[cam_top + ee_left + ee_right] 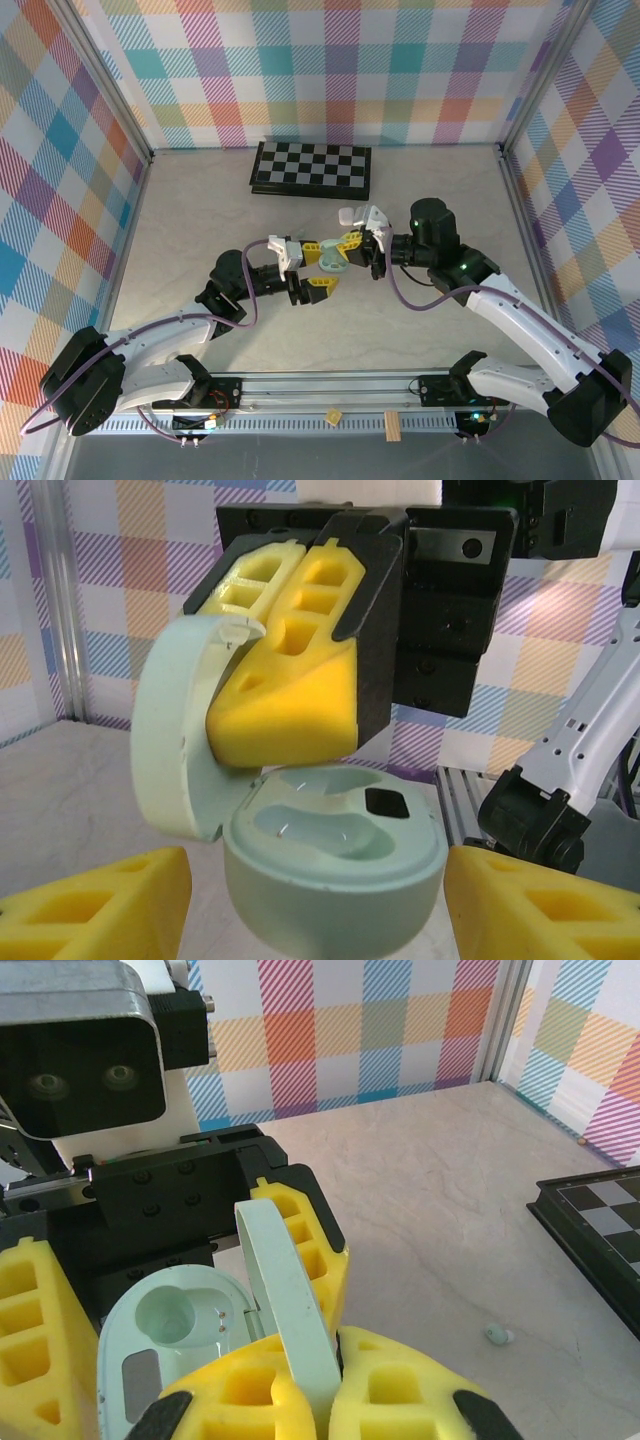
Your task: Insert wireless bluetooth earbuds into charging case
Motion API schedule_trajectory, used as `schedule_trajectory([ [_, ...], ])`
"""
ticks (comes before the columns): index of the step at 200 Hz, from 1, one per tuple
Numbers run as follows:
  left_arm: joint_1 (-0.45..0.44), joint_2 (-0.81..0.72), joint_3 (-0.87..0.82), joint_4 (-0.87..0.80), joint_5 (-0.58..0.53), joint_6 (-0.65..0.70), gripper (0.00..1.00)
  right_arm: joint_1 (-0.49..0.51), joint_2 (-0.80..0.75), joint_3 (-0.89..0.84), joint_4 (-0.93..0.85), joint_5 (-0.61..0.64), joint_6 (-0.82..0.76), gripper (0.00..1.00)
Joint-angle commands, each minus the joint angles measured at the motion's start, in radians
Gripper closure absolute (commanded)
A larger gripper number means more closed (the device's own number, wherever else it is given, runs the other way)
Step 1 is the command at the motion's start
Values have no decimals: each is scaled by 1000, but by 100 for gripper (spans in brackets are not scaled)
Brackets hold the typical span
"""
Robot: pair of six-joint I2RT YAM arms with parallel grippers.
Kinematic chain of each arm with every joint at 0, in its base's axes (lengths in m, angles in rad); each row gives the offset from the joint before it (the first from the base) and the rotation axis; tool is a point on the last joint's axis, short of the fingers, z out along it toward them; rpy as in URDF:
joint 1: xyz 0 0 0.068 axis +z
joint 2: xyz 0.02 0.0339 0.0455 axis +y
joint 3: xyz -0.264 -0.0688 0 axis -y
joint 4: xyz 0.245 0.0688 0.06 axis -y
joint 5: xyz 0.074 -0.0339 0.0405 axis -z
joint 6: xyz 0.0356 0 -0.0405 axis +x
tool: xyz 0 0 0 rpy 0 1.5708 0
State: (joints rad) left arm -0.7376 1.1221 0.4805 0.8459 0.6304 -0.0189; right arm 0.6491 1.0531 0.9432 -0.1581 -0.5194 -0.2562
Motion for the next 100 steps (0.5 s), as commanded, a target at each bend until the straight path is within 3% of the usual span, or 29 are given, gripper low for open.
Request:
schedule_trajectory([
  [1,-9,-2,33,56,16,-11,34,6,10,-7,28,-11,-18,100],
  [30,-11,4,38,56,21,-15,34,6,13,-6,25,-8,-17,100],
  [76,-12,5,33,59,26,-15,50,6,16,-2,20,-11,-15,100],
  [100,-13,6,30,61,20,-14,51,5,8,-5,29,-13,-9,100],
])
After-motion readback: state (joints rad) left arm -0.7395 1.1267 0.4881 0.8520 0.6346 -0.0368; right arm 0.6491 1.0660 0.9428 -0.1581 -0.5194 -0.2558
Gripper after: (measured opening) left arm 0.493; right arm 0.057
